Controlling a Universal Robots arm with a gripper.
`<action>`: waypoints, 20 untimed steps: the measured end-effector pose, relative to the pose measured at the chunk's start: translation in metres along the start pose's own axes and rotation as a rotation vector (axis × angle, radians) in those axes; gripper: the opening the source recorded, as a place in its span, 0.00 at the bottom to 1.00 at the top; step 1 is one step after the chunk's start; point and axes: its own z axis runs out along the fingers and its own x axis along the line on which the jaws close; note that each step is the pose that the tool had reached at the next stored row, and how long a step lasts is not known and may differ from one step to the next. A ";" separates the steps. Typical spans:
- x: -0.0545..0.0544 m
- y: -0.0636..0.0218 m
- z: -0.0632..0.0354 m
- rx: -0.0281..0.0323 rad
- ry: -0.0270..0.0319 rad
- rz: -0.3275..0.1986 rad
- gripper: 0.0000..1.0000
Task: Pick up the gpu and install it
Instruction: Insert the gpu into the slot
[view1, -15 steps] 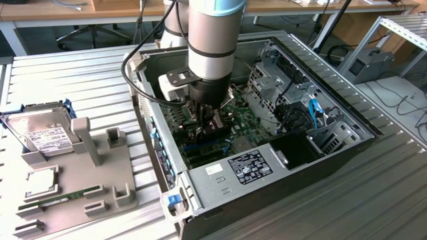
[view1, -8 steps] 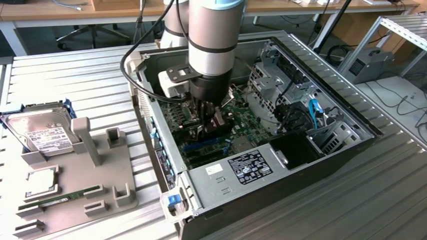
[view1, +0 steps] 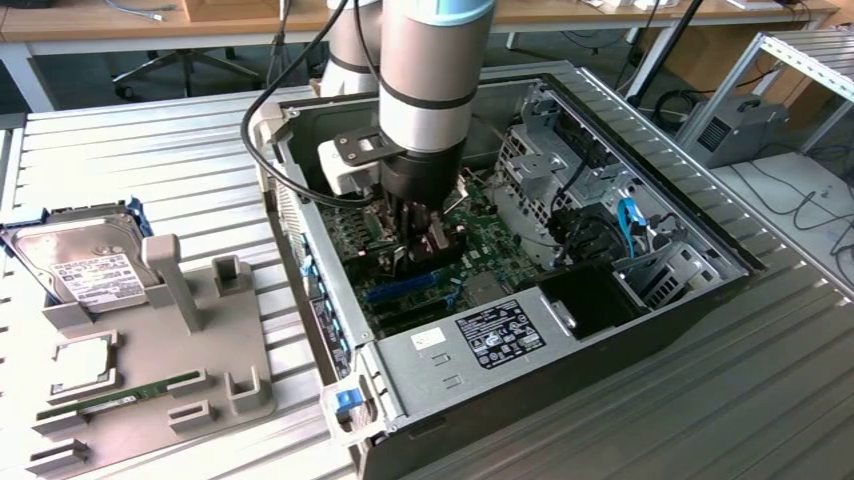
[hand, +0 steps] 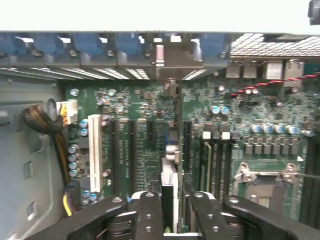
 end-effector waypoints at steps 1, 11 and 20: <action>0.000 0.0000 0.0001 0.0000 -0.0002 0.000 0.26; 0.001 0.0000 0.0000 -0.0009 0.0510 -0.002 0.26; 0.001 0.0037 0.0002 -0.0009 0.0462 0.001 0.26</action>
